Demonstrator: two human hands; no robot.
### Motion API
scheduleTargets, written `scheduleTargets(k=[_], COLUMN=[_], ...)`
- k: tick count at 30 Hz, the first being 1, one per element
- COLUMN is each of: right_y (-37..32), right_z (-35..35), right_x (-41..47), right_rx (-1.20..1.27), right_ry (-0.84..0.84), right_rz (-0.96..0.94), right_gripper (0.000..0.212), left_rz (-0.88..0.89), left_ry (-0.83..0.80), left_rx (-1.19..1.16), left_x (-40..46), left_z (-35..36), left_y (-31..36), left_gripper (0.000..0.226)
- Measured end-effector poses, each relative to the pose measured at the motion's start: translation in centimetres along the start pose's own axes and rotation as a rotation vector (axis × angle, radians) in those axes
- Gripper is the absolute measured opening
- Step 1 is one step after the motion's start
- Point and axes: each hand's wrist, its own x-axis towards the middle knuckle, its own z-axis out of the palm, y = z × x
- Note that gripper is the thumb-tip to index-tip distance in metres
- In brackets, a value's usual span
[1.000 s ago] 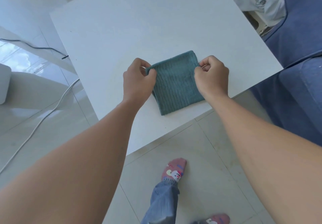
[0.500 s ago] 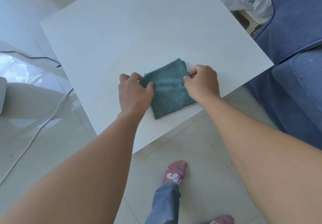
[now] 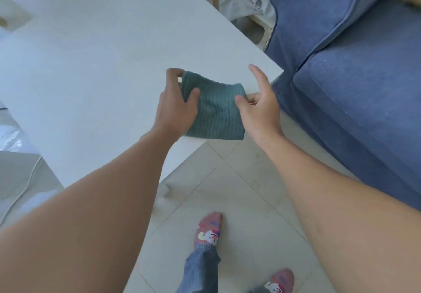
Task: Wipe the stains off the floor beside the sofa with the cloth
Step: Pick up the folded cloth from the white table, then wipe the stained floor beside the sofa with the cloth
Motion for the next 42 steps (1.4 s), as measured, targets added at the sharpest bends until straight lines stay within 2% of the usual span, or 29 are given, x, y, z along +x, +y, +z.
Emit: scheduleTargets(k=[3, 5, 8, 14, 18, 24, 29, 33, 36, 38, 42], right_y=[1.8, 3.7, 7.1, 16.3, 26.8, 45.7, 55.4, 55.9, 53.5, 52.4, 51.8], right_z=[-4.0, -6.9, -11.6, -18.7, -21.4, -22.0, -23.2, -24.1, -24.9, -25.5, -26.3], right_x=[-0.6, -1.2, -2.7, -6.5, -6.3, -3.7, -0.2, 0.0, -1.9, -2.5, -2.4], right_rx=[-0.103, -0.149, -0.181, -0.273, -0.3, -0.29, -0.23, -0.119, -0.03, -0.009, 0.033], right_ry=[0.032, 0.067, 0.083, 0.149, 0.236, 0.367, 0.406, 0.496, 0.542, 0.554, 0.595], right_rz=[-0.044, 0.005, 0.114, 0.232, 0.286, 0.33, 0.342, 0.277, 0.327, 0.354, 0.387], right_gripper=[0.033, 0.027, 0.038, 0.05, 0.051, 0.053, 0.056, 0.058, 0.059, 0.059, 0.058], left_rz=[0.15, 0.246, 0.361, 0.481, 0.578, 0.715, 0.814, 0.834, 0.811, 0.82, 0.954], left_ry=[-0.166, -0.259, -0.404, -0.669, -0.793, -0.864, -0.889, -0.838, -0.871, -0.882, -0.847], left_rx=[0.024, 0.09, 0.24, 0.458, 0.538, 0.604, 0.784, 0.913, 1.067, 1.068, 1.023], left_x=[-0.6, -1.0, -2.1, -5.1, -5.2, -2.8, 0.1, -0.1, -2.1, -2.4, -2.4], left_z=[3.4, 6.3, 11.4, 22.7, 33.7, 51.3, 61.2, 63.0, 61.2, 60.7, 60.5], left_y=[2.0, 2.9, 3.7, 3.8, -0.9, -10.4, -14.0, -12.0, -8.5, -7.0, -5.1], left_gripper=[0.042, 0.044, 0.039, 0.052, 0.055, 0.054, 0.056, 0.043, 0.048, 0.051, 0.057])
